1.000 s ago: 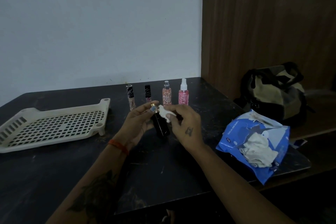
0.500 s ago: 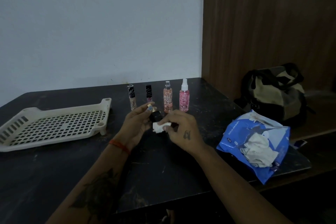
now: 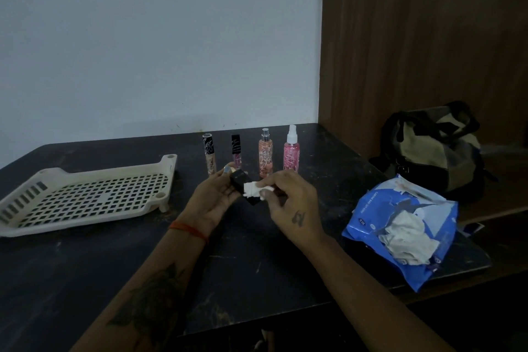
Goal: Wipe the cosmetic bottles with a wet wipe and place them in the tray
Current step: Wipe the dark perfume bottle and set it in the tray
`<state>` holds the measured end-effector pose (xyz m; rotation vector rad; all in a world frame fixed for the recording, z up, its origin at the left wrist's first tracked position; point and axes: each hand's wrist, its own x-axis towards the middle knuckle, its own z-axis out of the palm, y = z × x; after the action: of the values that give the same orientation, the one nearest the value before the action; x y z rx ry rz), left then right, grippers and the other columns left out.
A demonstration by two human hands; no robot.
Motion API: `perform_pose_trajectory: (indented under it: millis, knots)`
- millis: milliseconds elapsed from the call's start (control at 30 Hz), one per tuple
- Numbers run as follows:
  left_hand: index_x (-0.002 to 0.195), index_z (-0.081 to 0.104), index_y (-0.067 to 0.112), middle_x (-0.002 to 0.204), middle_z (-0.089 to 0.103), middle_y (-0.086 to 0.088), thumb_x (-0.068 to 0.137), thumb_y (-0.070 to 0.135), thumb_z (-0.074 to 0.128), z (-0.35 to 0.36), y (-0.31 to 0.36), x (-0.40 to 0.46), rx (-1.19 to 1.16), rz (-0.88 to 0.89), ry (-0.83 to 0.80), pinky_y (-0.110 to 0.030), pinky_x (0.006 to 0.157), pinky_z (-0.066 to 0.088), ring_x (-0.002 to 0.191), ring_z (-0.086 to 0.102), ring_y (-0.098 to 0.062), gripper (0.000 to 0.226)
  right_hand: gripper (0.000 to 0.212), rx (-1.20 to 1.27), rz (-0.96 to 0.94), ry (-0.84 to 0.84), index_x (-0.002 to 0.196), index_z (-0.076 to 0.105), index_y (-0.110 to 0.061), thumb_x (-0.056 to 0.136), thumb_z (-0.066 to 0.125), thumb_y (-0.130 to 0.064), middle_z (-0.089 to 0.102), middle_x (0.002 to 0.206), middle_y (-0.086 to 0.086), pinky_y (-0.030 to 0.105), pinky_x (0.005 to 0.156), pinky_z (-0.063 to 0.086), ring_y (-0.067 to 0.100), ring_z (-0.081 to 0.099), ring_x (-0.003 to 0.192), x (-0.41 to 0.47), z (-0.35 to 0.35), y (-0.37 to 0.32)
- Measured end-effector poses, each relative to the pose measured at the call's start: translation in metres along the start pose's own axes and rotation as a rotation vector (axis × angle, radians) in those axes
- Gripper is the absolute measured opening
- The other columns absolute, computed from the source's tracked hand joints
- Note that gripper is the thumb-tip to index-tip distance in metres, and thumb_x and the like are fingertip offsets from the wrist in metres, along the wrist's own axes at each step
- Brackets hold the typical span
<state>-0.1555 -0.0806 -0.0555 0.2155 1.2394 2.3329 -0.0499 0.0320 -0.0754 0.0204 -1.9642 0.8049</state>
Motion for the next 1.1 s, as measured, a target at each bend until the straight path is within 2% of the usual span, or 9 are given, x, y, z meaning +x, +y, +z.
perform_pose_trajectory:
  millis: [100,200,300,433,633,800,867,1000,1100]
  knots:
    - [0.094,0.058,0.007,0.086,0.065,-0.012,0.095,0.003,0.040,0.0002,-0.0013,0.0001,-0.072,-0.035,0.056,-0.043,0.087,0.049,0.084,0.062,-0.020,0.018,0.019,-0.017,-0.070,-0.001,0.078,0.068,-0.004,0.069,0.067,0.012,0.062,0.082,0.007,0.003,0.070,0.040,0.000,0.051,0.077,-0.0004,0.0011,0.0001]
    - [0.097,0.057,0.006,0.091,0.067,-0.016,0.095,0.002,0.039,0.0000,-0.0010,0.0001,-0.101,-0.055,0.072,-0.046,0.094,0.043,0.092,0.062,-0.023,0.018,0.021,-0.043,-0.118,-0.077,0.073,0.068,-0.004,0.067,0.064,0.016,0.062,0.079,0.006,0.006,0.069,0.042,0.004,0.054,0.075,-0.0029,-0.0008,0.0023]
    - [0.093,0.056,0.006,0.103,0.062,-0.017,0.095,0.003,0.039,-0.0003,0.0006,0.0001,-0.078,-0.067,0.090,-0.046,0.090,0.043,0.102,0.057,-0.026,0.017,0.021,-0.071,-0.048,-0.065,0.069,0.070,-0.004,0.066,0.065,0.017,0.065,0.077,0.006,0.004,0.071,0.043,0.005,0.056,0.072,-0.0031,-0.0027,0.0042]
    - [0.095,0.056,0.007,0.094,0.061,-0.015,0.095,0.002,0.039,0.0002,0.0015,0.0009,-0.088,-0.049,0.098,-0.046,0.092,0.042,0.100,0.057,-0.024,0.017,0.017,-0.060,0.000,0.120,0.076,0.070,-0.004,0.068,0.068,0.011,0.066,0.080,0.008,0.001,0.070,0.042,0.004,0.055,0.072,0.0016,-0.0039,0.0042]
    - [0.096,0.058,0.008,0.093,0.063,-0.012,0.094,0.002,0.043,-0.0001,0.0018,-0.0022,-0.060,-0.041,0.109,-0.040,0.075,0.051,0.085,0.062,-0.018,0.016,0.017,-0.020,-0.116,-0.083,0.076,0.071,-0.005,0.069,0.068,0.011,0.064,0.080,0.005,0.012,0.063,0.049,0.007,0.060,0.071,-0.0028,0.0007,0.0020]
    - [0.096,0.057,0.008,0.094,0.062,-0.012,0.094,0.002,0.042,0.0005,0.0018,-0.0016,-0.030,-0.008,0.083,-0.045,0.092,0.044,0.087,0.061,-0.020,0.016,0.017,-0.068,-0.024,-0.098,0.066,0.071,-0.005,0.065,0.070,0.012,0.067,0.074,0.005,0.008,0.068,0.046,0.010,0.062,0.068,-0.0019,-0.0024,0.0054]
    - [0.099,0.057,0.009,0.094,0.062,-0.010,0.095,0.004,0.041,-0.0007,0.0029,-0.0010,-0.011,0.022,0.059,-0.043,0.088,0.047,0.087,0.061,-0.018,0.017,0.017,-0.025,-0.028,-0.080,0.068,0.072,-0.005,0.065,0.069,0.012,0.068,0.075,0.006,0.008,0.068,0.047,0.011,0.063,0.069,-0.0015,-0.0020,0.0029]
    - [0.101,0.059,0.012,0.095,0.062,-0.008,0.094,0.007,0.043,-0.0032,0.0033,-0.0012,0.096,0.115,-0.007,-0.036,0.080,0.053,0.089,0.062,-0.017,0.017,0.016,-0.078,-0.014,-0.243,0.072,0.073,-0.006,0.068,0.067,0.008,0.068,0.082,0.005,0.018,0.070,0.052,0.012,0.064,0.073,-0.0052,-0.0004,0.0021]
    - [0.101,0.061,0.010,0.093,0.062,-0.006,0.092,0.006,0.047,-0.0015,0.0044,-0.0033,0.233,0.232,-0.083,-0.030,0.072,0.058,0.088,0.064,-0.015,0.017,0.015,-0.158,0.092,-0.122,0.070,0.071,-0.007,0.067,0.067,0.007,0.068,0.080,0.005,0.003,0.068,0.040,0.009,0.059,0.069,-0.0025,-0.0035,0.0063]
